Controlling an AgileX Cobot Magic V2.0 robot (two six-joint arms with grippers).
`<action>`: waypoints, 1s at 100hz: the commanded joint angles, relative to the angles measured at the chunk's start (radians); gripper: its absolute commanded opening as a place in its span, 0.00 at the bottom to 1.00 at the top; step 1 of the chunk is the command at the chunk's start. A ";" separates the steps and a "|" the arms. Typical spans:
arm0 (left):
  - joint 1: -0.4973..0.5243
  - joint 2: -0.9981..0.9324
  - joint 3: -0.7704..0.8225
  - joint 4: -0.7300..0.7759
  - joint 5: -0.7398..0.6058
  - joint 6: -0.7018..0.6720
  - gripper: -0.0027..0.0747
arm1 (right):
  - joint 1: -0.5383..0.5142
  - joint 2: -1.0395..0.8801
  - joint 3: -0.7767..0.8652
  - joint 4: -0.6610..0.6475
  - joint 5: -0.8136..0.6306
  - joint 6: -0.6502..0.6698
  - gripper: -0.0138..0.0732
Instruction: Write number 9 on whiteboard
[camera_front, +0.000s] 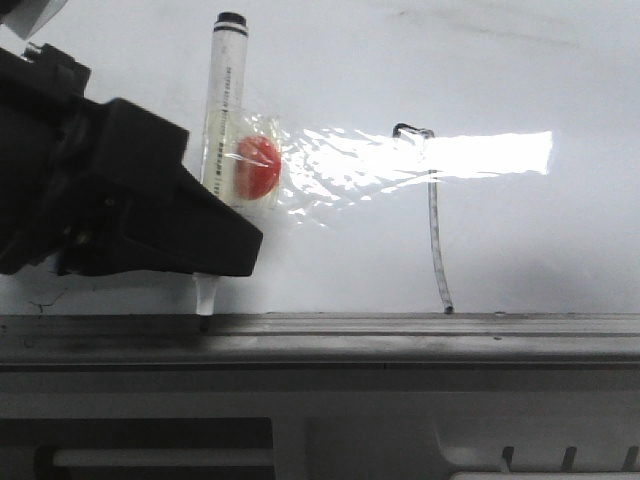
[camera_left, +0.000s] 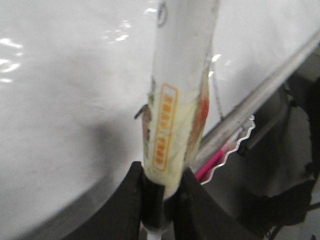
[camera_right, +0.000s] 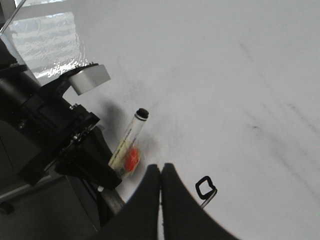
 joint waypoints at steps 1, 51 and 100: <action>-0.060 -0.024 -0.054 -0.064 -0.112 -0.086 0.01 | -0.009 -0.001 -0.028 0.013 -0.043 -0.006 0.08; -0.096 0.089 -0.152 -0.064 -0.342 -0.162 0.01 | -0.009 -0.001 -0.028 0.046 -0.013 -0.004 0.08; -0.096 0.115 -0.152 -0.064 -0.446 -0.162 0.58 | -0.009 -0.001 -0.028 0.048 0.024 0.000 0.08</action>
